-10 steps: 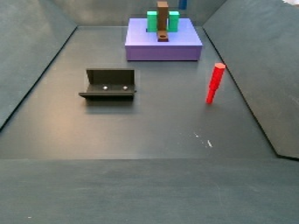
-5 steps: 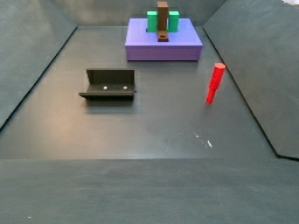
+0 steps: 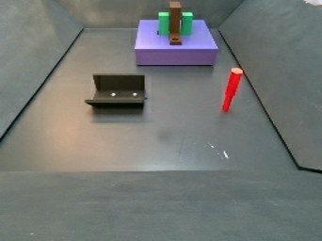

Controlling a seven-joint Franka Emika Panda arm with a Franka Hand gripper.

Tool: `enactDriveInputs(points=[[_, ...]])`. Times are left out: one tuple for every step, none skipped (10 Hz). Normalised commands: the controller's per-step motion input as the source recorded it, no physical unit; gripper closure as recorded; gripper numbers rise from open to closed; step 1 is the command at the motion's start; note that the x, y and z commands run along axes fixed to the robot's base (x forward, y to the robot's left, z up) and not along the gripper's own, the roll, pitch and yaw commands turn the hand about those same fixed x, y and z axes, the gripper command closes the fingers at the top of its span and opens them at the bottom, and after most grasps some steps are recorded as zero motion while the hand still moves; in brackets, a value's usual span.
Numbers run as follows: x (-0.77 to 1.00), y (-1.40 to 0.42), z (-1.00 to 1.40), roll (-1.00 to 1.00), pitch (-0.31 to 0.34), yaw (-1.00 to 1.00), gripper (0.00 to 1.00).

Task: Pick up the blue object. Move up. Move to above the board. Insert the blue object.
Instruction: Move to above the board, then insert the blue object.

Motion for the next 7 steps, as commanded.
enactDriveInputs(points=[[0.08, -0.48, 0.09, 0.01, 0.09, 0.0, 1.0], [0.08, -0.47, 0.09, 0.01, 0.089, 0.0, 1.0], [0.11, -0.17, 0.04, 0.03, 0.118, 0.0, 1.0], [0.0, -0.06, 0.0, 0.0, 0.0, 0.0, 1.0], [-0.04, -0.49, -0.08, 0.0, 0.027, 0.0, 1.0], [0.0, -0.89, -0.06, 0.28, 0.143, 0.0, 1.0], [0.0, -0.86, 0.0, 0.33, 0.067, 0.0, 1.0]])
